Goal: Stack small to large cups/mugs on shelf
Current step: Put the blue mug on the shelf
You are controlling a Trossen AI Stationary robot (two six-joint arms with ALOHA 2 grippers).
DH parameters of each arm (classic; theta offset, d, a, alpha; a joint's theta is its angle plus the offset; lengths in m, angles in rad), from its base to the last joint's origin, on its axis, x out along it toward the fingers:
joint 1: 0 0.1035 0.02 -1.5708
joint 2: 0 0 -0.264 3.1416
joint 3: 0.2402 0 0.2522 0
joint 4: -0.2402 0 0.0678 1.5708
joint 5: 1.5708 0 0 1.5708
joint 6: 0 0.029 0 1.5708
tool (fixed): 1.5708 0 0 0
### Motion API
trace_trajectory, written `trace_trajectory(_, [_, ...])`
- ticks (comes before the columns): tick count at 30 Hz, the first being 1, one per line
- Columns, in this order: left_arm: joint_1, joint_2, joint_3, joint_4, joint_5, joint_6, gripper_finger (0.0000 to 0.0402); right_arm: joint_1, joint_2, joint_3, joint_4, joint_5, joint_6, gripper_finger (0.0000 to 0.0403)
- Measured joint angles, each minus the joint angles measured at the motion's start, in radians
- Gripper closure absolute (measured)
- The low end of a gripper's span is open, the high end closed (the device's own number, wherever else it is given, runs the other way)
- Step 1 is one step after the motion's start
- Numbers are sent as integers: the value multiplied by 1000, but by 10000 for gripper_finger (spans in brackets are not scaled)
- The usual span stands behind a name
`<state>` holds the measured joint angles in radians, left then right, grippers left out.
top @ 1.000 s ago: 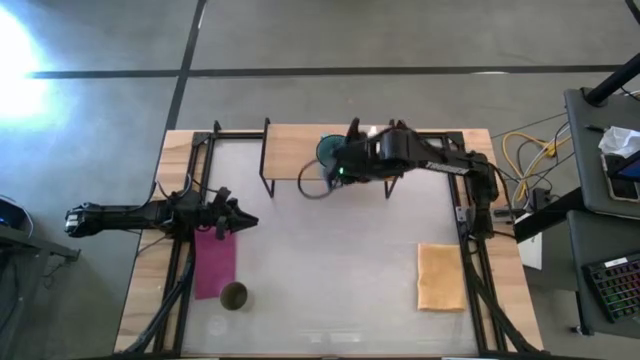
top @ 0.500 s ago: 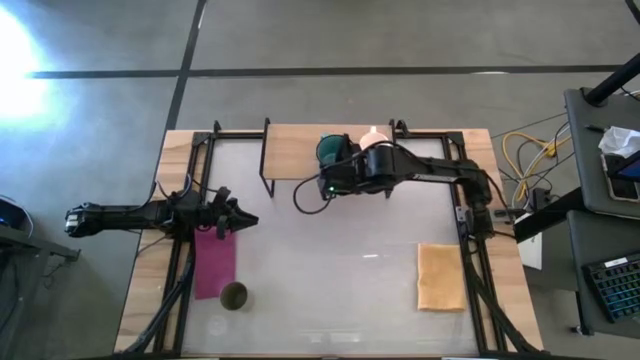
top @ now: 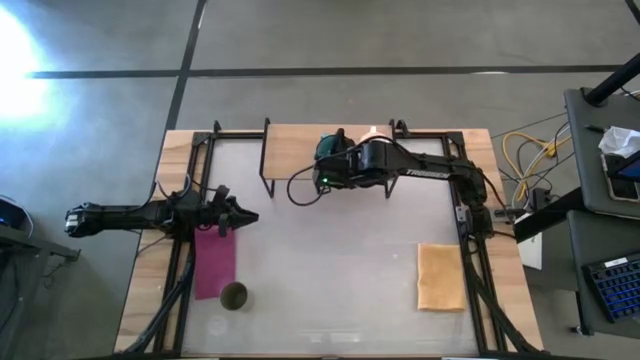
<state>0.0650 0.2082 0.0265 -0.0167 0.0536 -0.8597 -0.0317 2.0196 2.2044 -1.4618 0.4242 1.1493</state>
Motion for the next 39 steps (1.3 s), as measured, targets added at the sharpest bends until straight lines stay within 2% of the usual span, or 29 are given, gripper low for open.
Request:
trace_trajectory(26, [0, 0, 3, 6, 1, 2, 311, -65, 11, -11, 123, -7, -94, 394])
trace_trajectory(31, [0, 0, 3, 6, 1, 2, 311, -43, 11, -7, 151, -68, -114, 394])
trace_trajectory(35, [0, -1, 4, 7, 2, 1, 311, -1, 8, 5, 230, -115, -128, 394])
trace_trajectory(39, [0, 0, 7, 8, 4, 1, 311, 27, 6, 66, 376, -108, -235, 394])
